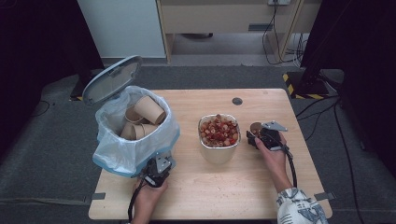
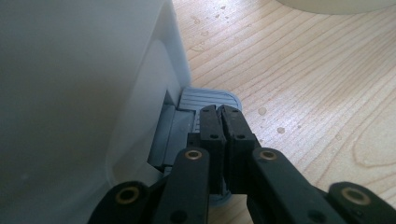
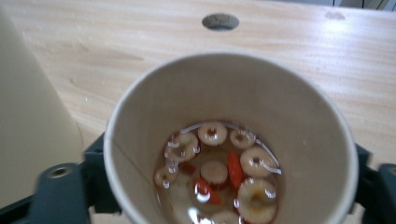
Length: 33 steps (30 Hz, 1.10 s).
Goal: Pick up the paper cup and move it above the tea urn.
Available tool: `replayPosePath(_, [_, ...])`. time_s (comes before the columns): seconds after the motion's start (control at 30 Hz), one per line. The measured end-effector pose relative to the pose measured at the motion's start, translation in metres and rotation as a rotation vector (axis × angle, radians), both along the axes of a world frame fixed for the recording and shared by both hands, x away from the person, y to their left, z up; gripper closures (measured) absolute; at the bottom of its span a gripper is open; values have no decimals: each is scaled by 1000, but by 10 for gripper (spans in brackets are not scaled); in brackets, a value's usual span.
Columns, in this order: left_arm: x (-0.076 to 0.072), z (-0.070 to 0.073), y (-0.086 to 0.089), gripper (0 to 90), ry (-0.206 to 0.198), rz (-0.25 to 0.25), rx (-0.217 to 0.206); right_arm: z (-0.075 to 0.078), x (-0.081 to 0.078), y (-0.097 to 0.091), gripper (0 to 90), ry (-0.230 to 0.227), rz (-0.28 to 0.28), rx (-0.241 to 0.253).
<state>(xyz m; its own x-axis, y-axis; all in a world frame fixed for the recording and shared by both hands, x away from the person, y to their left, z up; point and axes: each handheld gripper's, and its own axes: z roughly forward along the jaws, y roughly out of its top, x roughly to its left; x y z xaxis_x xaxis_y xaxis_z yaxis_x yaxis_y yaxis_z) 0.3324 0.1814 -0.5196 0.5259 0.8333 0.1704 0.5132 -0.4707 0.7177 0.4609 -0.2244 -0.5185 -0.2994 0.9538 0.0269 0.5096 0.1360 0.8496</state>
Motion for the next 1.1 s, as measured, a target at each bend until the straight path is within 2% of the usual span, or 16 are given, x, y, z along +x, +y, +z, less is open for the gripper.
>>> replayPosePath(0.1, [0, 0, 0, 871, 0, 0, -2, -1, 0, 1, 256, -15, 6, -16])
replayPosePath(0.2, [0, 0, 0, 871, 1, 0, -2, -1, 0, 0, 277, -16, 14, -11])
replayPosePath(0.23, [0, 0, 0, 871, 1, 1, -2, 1, -1, -1, 288, -11, 39, -14])
replayPosePath(0.33, [0, 0, 0, 871, 2, 1, -2, 3, -2, -2, 298, -16, 62, -12])
replayPosePath(0.63, [0, 0, 1, 871, 1, 3, -6, 32, -8, -7, 321, -64, 146, -43])
replayPosePath(0.9, [0, 0, 1, 871, 1, 2, -6, 50, -7, -16, 325, -66, 143, -44])
replayPosePath(1.1, [0, 0, 1, 871, 1, 1, -4, 64, -5, -21, 326, -77, 157, -67])
